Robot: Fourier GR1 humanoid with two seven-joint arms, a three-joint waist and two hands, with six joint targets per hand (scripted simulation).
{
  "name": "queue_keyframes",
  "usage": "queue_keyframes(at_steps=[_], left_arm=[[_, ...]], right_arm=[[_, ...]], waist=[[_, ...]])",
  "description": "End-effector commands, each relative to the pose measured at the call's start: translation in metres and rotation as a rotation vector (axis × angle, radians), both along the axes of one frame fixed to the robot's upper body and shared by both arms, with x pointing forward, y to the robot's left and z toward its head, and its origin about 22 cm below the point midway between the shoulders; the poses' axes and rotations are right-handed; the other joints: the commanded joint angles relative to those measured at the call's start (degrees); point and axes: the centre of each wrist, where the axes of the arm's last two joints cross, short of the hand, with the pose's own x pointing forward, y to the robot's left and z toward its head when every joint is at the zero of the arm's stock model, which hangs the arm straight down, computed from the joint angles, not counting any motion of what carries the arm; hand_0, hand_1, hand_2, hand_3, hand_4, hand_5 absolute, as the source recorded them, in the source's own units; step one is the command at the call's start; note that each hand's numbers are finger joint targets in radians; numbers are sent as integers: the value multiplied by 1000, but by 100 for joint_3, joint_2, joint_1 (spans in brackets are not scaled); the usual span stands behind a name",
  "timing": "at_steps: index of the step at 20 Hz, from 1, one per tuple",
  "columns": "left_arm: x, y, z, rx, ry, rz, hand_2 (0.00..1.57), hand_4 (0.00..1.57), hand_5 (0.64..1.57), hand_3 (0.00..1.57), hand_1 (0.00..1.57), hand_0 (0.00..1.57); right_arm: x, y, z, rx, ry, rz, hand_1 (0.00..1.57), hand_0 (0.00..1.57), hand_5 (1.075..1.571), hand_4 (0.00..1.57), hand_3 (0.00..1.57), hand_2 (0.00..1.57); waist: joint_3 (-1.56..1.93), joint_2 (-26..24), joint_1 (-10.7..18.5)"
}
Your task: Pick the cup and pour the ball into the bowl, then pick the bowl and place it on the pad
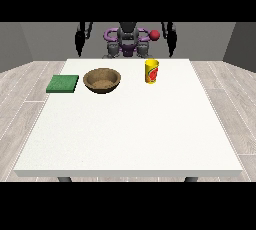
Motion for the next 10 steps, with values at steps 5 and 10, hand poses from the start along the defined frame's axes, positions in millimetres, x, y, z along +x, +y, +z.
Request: queue_keyframes(at_steps=[5, 10], left_arm=[[3, 6, 31, 28, -38, -7, 0, 0, 1557, 0, 0, 0], [9, 24, 87, -105, -86, -5, 0, 0, 1558, 0, 0, 0]], right_arm=[[0, -9, 28, -39, -15, 2, 0, 0, 1569, 0, 0, 0], [-4, -65, 43, 78, 0, 3, 0, 0, 1569, 0, 0, 0]], waist=[[-99, -1517, -40], [-87, -1363, 100]])
